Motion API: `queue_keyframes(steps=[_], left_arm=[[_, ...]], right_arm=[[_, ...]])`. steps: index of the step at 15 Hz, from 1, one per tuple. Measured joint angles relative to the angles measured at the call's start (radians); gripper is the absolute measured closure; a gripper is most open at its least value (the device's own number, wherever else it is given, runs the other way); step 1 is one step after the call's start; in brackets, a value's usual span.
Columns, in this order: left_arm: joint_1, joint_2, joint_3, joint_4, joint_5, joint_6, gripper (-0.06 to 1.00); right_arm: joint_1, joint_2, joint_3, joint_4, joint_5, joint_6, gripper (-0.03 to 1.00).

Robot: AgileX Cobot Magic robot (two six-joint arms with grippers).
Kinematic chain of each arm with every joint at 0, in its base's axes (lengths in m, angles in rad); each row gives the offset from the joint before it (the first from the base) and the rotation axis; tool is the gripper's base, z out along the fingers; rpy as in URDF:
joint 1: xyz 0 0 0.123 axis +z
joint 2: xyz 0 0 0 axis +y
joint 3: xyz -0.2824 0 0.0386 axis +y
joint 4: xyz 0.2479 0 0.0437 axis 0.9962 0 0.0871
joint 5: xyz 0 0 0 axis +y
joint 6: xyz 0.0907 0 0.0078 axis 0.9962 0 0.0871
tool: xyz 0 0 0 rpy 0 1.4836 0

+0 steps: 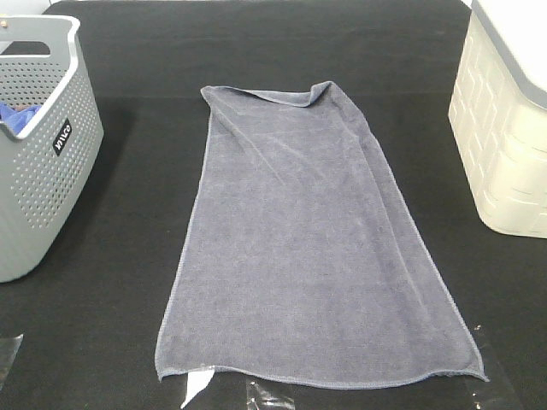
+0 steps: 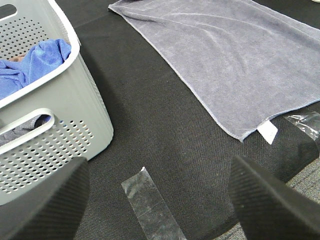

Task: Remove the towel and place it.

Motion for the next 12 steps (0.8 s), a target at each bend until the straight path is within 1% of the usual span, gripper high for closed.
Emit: queue_keyframes(steps=[5, 6, 7, 8, 9, 10, 11, 12], left_arm=[[0.000, 0.000, 0.000, -0.001, 0.000, 0.003, 0.21], [0.010, -0.001, 0.001, -0.002, 0.000, 0.003, 0.21], [0.054, -0.002, 0.001, -0.002, 0.000, 0.003, 0.21], [0.099, -0.007, 0.002, -0.001, -0.001, 0.003, 0.21], [0.162, -0.018, 0.002, -0.001, -0.002, 0.003, 0.21], [0.244, -0.020, 0.002, -0.001, -0.002, 0.003, 0.21], [0.285, -0.020, 0.002, -0.001, -0.002, 0.003, 0.21], [0.306, -0.020, 0.002, -0.001, -0.002, 0.003, 0.21]], right_arm=[[0.000, 0.000, 0.000, 0.000, 0.000, 0.000, 0.23], [-0.003, 0.000, 0.000, 0.001, 0.000, 0.000, 0.23], [-0.024, 0.000, 0.000, 0.003, 0.000, 0.000, 0.23], [-0.069, 0.000, 0.000, 0.003, 0.000, 0.000, 0.23], [-0.118, 0.000, 0.000, 0.003, 0.000, 0.000, 0.23], [-0.187, -0.002, 0.000, 0.004, 0.000, 0.000, 0.23], [-0.219, -0.006, 0.000, 0.004, 0.000, 0.000, 0.23], [-0.228, -0.010, 0.003, 0.005, 0.000, 0.000, 0.23]])
